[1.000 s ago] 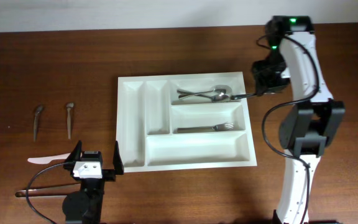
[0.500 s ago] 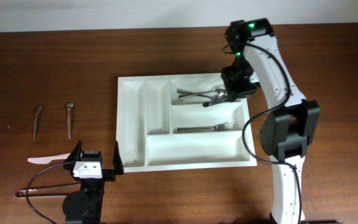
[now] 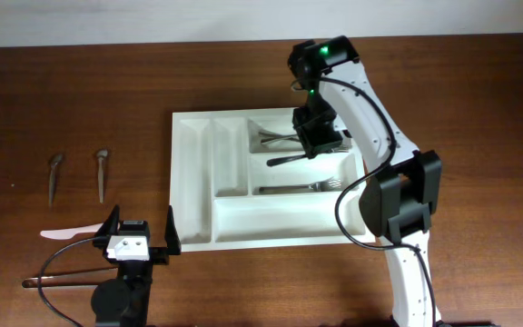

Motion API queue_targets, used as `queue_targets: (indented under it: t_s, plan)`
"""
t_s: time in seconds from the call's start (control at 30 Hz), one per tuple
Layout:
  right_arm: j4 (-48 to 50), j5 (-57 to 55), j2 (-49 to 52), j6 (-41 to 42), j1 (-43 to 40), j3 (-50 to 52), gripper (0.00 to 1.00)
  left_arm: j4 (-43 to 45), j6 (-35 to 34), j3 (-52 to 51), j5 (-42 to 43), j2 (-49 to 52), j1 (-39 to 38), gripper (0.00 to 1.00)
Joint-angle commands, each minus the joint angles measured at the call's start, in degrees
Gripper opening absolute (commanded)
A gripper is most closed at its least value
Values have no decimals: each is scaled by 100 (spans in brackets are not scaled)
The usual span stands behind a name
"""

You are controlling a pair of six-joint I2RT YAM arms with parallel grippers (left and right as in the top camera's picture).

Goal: Pack container
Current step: 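Carry the fork left and lower it into the middle compartment, then open the right gripper and lift it away from the tray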

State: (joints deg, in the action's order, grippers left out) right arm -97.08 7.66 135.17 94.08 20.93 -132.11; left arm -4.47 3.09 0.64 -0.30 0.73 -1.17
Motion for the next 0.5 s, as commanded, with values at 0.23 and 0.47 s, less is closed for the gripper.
queue_targets:
  t_s: [0.23, 0.47]
  plan:
    - [-24, 9, -195, 389, 50, 660, 9, -28, 90, -15, -15, -37, -17, 99]
    - [26, -269, -195, 393, 48, 935, 14, -28, 90, -15, -15, -37, -17, 99]
